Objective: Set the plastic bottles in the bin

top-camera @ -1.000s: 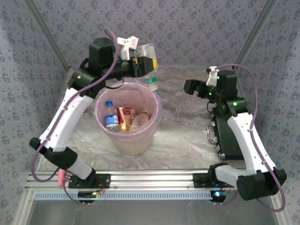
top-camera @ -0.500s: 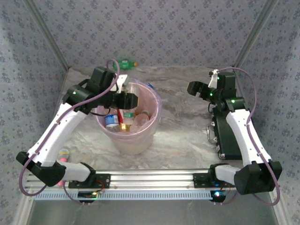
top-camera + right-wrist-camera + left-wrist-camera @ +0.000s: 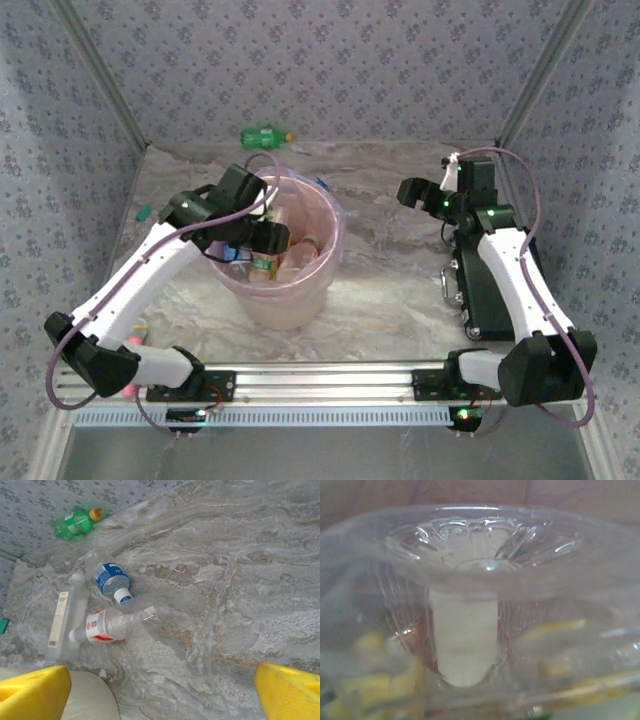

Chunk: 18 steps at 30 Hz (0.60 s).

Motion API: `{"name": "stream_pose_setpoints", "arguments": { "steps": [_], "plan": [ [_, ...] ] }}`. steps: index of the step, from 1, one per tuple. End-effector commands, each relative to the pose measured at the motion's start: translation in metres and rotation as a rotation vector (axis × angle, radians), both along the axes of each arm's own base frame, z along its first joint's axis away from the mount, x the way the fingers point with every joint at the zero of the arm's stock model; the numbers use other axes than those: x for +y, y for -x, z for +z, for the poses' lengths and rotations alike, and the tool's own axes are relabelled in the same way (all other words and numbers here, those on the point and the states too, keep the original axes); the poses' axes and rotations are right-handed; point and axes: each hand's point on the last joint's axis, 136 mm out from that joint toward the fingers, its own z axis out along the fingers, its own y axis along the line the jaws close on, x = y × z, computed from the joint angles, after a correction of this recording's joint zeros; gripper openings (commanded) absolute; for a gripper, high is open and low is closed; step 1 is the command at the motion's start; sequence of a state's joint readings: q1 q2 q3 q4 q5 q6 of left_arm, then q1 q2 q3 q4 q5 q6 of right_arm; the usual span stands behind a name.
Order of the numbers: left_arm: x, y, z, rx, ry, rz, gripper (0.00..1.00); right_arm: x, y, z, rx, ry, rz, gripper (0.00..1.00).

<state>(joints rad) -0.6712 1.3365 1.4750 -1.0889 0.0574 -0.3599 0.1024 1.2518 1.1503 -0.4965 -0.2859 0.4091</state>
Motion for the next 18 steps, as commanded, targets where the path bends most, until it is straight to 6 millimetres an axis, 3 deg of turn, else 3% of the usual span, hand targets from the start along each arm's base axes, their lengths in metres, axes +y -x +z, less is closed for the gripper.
{"name": "stream_pose_setpoints", "arguments": {
  "steps": [1,9,14,18],
  "plan": [
    [0.006,0.004,-0.024,0.037,-0.088,-0.007,0.00,-0.004,-0.001,-0.015,0.050,-0.013,-0.047,0.96],
    [-0.005,0.006,-0.060,0.093,-0.128,-0.040,0.03,-0.004,-0.004,-0.058,0.179,-0.182,-0.219,0.99],
    [-0.011,0.005,-0.061,0.080,-0.095,-0.049,0.45,-0.001,-0.001,-0.081,0.216,-0.215,-0.297,1.00],
    [-0.013,0.005,-0.054,0.070,-0.075,-0.053,0.63,0.004,0.001,-0.091,0.218,-0.195,-0.353,1.00]
  ]
}}
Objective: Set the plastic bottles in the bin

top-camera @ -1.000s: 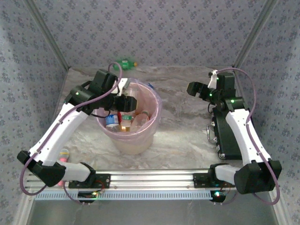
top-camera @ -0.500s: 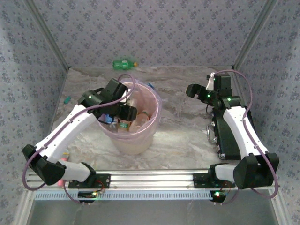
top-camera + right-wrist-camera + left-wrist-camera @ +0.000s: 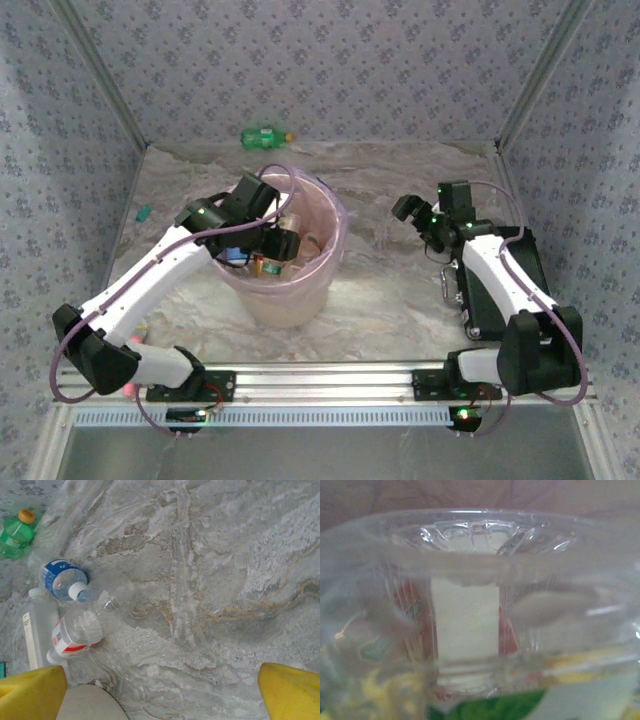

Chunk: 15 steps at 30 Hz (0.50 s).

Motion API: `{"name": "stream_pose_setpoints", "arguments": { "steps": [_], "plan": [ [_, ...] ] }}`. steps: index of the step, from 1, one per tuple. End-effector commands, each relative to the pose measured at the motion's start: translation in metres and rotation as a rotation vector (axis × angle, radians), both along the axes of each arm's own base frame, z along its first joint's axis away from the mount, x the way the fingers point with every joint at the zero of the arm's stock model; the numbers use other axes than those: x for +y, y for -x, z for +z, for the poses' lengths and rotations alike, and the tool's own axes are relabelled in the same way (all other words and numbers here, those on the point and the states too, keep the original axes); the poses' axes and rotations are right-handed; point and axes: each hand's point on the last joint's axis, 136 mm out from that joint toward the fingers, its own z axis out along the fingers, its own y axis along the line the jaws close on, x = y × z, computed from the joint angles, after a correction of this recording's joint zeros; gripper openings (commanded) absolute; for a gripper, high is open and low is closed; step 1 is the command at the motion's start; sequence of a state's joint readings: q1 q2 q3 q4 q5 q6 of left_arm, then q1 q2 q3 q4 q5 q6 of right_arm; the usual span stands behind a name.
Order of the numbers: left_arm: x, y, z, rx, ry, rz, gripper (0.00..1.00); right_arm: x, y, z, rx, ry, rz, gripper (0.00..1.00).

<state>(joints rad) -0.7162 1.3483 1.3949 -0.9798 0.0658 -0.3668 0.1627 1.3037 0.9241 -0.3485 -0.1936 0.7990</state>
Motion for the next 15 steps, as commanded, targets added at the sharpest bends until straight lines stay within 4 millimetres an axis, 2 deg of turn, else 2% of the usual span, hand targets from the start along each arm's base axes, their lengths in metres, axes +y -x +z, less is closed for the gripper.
{"name": "stream_pose_setpoints", "arguments": {
  "steps": [1,5,9,15],
  "plan": [
    [0.008,0.006,-0.033,0.070,-0.091,-0.012,0.66,-0.002,-0.007,0.002,-0.023,0.026,-0.098,1.00],
    [0.008,0.006,-0.015,0.033,-0.065,-0.017,0.82,-0.002,-0.007,0.008,-0.030,0.122,-0.163,1.00],
    [0.010,0.007,0.005,-0.006,-0.039,-0.022,1.00,0.016,-0.015,0.011,-0.060,0.049,-0.196,1.00],
    [0.016,0.007,0.042,-0.088,-0.010,-0.023,1.00,0.056,-0.039,-0.006,0.011,-0.047,-0.228,1.00]
  ]
}}
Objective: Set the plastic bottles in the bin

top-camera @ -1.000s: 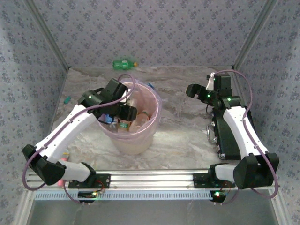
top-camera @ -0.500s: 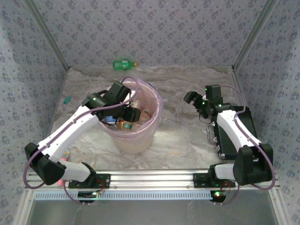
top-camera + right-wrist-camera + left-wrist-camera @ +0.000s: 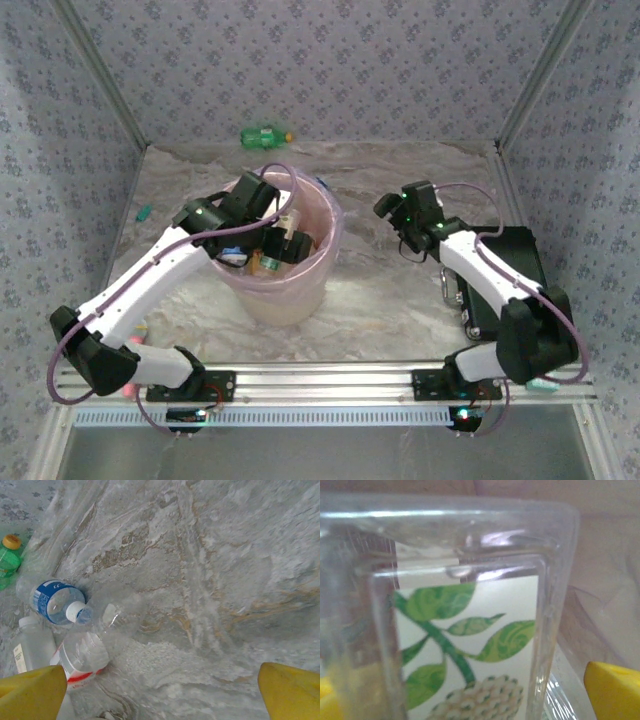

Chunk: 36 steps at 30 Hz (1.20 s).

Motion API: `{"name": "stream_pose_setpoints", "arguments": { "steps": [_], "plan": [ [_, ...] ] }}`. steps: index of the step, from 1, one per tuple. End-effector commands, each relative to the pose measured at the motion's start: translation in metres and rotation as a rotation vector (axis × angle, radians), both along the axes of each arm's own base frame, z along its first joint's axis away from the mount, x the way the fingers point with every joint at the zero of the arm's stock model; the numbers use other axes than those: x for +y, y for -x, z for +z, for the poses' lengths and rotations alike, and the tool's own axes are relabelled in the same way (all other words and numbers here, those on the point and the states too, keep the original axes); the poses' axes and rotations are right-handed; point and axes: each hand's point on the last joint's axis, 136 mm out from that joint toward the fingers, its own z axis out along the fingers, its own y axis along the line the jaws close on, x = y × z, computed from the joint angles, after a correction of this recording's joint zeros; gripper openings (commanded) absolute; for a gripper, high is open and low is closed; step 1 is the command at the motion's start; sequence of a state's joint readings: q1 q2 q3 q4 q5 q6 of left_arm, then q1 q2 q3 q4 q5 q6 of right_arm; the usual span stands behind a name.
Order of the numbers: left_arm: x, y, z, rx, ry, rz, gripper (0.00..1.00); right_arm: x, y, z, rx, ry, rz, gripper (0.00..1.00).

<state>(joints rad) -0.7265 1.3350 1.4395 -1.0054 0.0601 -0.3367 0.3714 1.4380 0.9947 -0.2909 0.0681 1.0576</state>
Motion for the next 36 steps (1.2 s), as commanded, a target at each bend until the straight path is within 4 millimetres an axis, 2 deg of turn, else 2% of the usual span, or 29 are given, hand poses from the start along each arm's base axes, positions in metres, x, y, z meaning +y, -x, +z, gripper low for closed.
{"name": "stream_pose_setpoints", "arguments": {
  "steps": [1,5,6,7,8,13,17,26,30,36],
  "plan": [
    [0.019,0.004,0.032,-0.069,-0.014,0.013,1.00,0.024,-0.024,0.003,-0.007,-0.075,-0.061,1.00],
    [0.028,0.002,0.056,-0.133,0.010,0.042,1.00,0.060,-0.044,-0.007,0.001,-0.104,-0.036,1.00],
    [0.029,0.002,0.060,-0.146,0.019,0.048,1.00,0.065,-0.046,-0.015,0.015,-0.101,-0.035,1.00],
    [0.032,0.001,0.064,-0.163,0.028,0.060,1.00,0.074,-0.057,-0.008,-0.004,-0.118,-0.033,1.00],
    [0.034,0.000,0.068,-0.184,0.037,0.070,1.00,0.081,-0.062,-0.013,0.008,-0.130,-0.031,1.00],
    [0.042,-0.004,0.086,-0.292,0.105,0.124,1.00,0.096,-0.080,-0.043,0.084,-0.158,-0.036,1.00],
    [0.049,-0.003,0.098,-0.320,0.120,0.147,1.00,0.108,-0.086,-0.063,0.127,-0.149,-0.033,1.00],
    [0.068,0.005,0.111,-0.360,0.131,0.194,1.00,0.114,-0.091,-0.095,0.169,-0.139,-0.059,0.97],
    [0.072,0.007,0.110,-0.361,0.136,0.206,1.00,0.111,-0.091,-0.099,0.164,-0.129,-0.065,0.91],
    [0.072,0.006,0.109,-0.358,0.139,0.212,1.00,0.094,-0.090,-0.097,0.140,-0.117,-0.098,0.77]
  ]
}}
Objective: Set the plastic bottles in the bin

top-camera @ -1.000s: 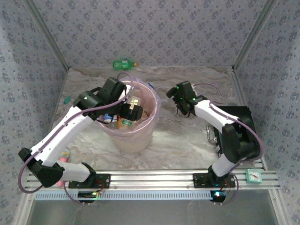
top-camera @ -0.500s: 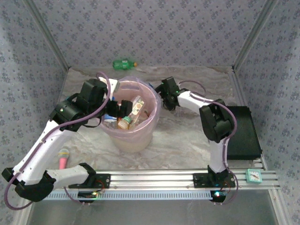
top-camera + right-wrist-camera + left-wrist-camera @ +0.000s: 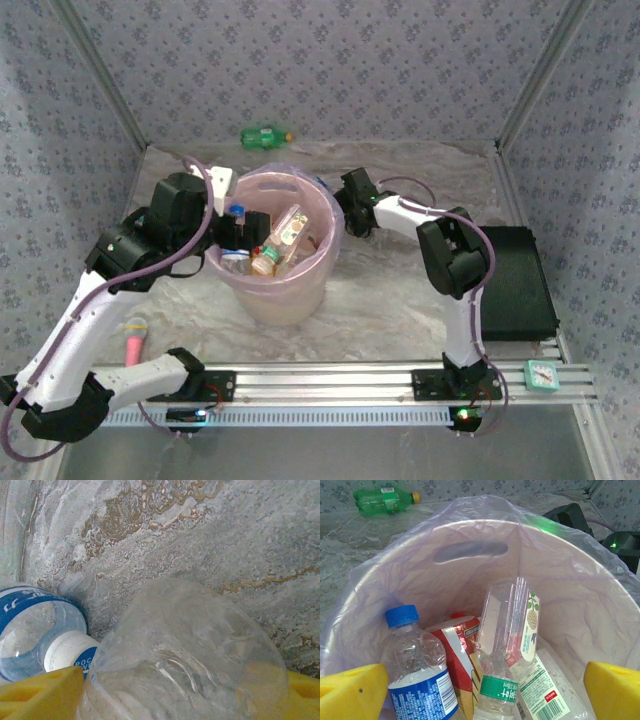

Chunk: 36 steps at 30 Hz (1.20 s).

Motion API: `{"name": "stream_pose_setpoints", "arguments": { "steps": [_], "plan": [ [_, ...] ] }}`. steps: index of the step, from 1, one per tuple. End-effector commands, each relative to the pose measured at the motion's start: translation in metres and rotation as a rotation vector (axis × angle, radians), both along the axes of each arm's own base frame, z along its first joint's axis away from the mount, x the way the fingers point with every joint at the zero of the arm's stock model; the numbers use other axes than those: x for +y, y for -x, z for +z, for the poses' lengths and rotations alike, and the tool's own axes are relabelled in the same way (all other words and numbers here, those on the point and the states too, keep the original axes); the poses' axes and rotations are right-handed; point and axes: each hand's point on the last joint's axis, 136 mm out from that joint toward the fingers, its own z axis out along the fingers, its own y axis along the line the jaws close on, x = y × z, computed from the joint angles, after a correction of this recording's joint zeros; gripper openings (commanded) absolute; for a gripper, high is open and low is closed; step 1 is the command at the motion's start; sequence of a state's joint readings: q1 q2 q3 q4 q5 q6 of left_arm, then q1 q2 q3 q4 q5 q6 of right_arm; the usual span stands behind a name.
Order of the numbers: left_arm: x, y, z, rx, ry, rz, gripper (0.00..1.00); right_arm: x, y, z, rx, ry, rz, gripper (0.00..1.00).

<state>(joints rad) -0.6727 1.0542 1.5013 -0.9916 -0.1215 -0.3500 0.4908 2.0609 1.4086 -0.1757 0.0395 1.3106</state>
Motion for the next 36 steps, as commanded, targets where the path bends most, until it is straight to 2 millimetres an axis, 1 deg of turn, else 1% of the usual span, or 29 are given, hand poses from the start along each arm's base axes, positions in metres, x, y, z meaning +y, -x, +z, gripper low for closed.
{"name": "stream_pose_setpoints", "arguments": {
  "steps": [1,4,6,8,10,11,17,19,22,24,27,29,31,34,35,36],
  "plan": [
    [0.004,-0.002,0.000,-0.004,0.007,0.022,1.00,-0.017,-0.001,-0.002,-0.010,0.020,-0.048,0.76],
    [0.003,-0.002,0.000,-0.004,0.011,0.020,1.00,-0.031,0.001,0.002,-0.021,0.013,-0.072,0.70],
    [0.002,-0.003,0.001,-0.006,0.014,0.020,1.00,-0.046,0.003,0.005,-0.025,0.003,-0.095,0.69],
    [0.001,-0.003,0.002,-0.007,0.018,0.014,1.00,-0.060,0.004,0.012,-0.040,-0.001,-0.119,0.67],
    [-0.002,-0.004,0.004,-0.009,0.021,0.006,1.00,-0.077,0.004,0.022,-0.062,-0.016,-0.143,0.65],
    [-0.004,-0.006,0.005,-0.010,0.024,-0.001,1.00,-0.090,0.012,0.019,-0.053,-0.009,-0.158,0.63],
    [-0.027,-0.016,0.017,-0.024,0.061,-0.068,1.00,-0.149,0.028,0.054,-0.114,-0.010,-0.221,0.60],
    [-0.037,-0.019,0.021,-0.029,0.083,-0.100,1.00,-0.169,0.036,0.072,-0.147,0.005,-0.238,0.59],
    [-0.055,-0.025,0.027,-0.031,0.115,-0.155,1.00,-0.195,0.048,0.104,-0.207,0.050,-0.241,0.58],
    [-0.066,-0.028,0.030,-0.029,0.135,-0.194,1.00,-0.210,0.056,0.135,-0.272,0.089,-0.231,0.58],
    [-0.078,-0.030,0.033,-0.036,0.154,-0.239,1.00,-0.223,0.067,0.179,-0.345,0.141,-0.188,0.58],
    [-0.081,-0.033,0.033,-0.043,0.151,-0.250,1.00,-0.226,0.074,0.204,-0.397,0.151,-0.155,0.58],
    [-0.082,-0.035,0.032,-0.064,0.134,-0.263,1.00,-0.223,0.079,0.230,-0.464,0.148,-0.113,0.56],
    [-0.081,-0.041,0.030,-0.145,0.078,-0.273,1.00,-0.211,0.084,0.269,-0.568,0.127,-0.044,0.55],
    [-0.080,-0.042,0.029,-0.171,0.061,-0.280,1.00,-0.205,0.085,0.283,-0.604,0.109,-0.012,0.55],
    [-0.080,-0.040,0.027,-0.183,0.043,-0.294,1.00,-0.196,0.085,0.302,-0.647,0.090,0.029,0.55]
  ]
}}
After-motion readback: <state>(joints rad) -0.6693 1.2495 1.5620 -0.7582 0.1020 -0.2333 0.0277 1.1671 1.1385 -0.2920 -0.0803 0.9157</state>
